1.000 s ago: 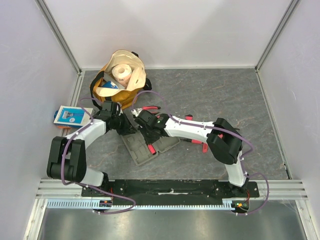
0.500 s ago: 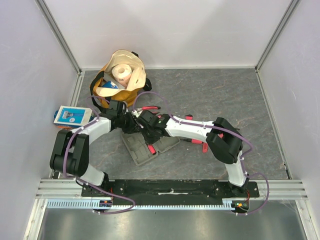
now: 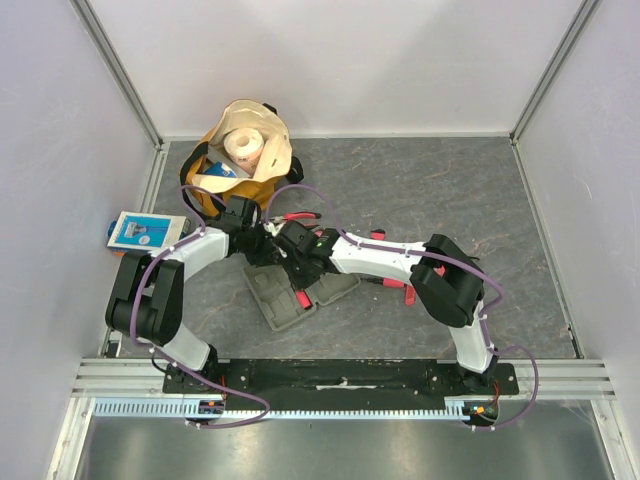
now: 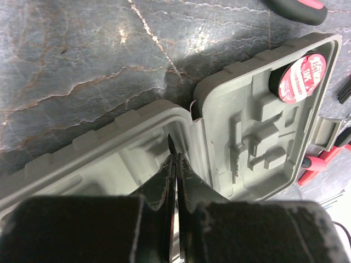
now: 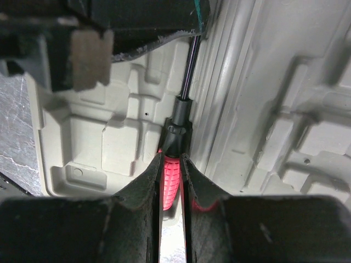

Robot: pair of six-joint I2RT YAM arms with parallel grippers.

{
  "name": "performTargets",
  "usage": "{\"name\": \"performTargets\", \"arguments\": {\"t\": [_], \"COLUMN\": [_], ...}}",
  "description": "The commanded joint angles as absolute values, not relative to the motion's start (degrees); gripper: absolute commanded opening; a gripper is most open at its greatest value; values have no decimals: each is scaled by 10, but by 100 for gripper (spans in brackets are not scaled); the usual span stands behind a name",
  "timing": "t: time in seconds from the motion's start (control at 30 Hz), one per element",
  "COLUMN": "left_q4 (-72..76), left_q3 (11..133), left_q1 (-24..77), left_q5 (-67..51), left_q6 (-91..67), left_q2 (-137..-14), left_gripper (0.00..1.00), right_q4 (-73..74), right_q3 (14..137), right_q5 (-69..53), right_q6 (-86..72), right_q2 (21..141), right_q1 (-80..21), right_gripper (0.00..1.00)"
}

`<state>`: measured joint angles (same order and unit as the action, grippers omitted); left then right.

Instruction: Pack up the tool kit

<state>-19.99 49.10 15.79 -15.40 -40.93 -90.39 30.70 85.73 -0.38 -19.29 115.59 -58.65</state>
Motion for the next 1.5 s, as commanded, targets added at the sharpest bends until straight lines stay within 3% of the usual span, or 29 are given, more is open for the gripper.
{"name": "performTargets", "arguments": {"t": [0.0,0.37,1.07,1.2,1.33,1.47], "left_q4": [-217,-206,-265,-278,-303,-308], "left_q3": [510,516,526,562,619,642], "left_q1": [162,162,162,162,162,162], "left_q5": [-125,-134,-105,-98,-99,-99], "left_q6": [-403,-411,-407,-395,-372,-368], "left_q2": [-890,-918,-953,-913,-882,-844], "left_gripper": [7,11,3,11,30,37], "right_q4": [298,299,302,297,291,270], "right_q3": [852,848,831,855,870,825], "right_q5": [-14,-12,-7,31,82,121], "right_q6": [-183,-182,-187,-200,-223,-251], "right_q2": [1165,1172,1178,1155,1120,1055], "right_q1": [-586,-585,-585,-585,-578,-555], "right_gripper": [22,22,22,22,23,24]}}
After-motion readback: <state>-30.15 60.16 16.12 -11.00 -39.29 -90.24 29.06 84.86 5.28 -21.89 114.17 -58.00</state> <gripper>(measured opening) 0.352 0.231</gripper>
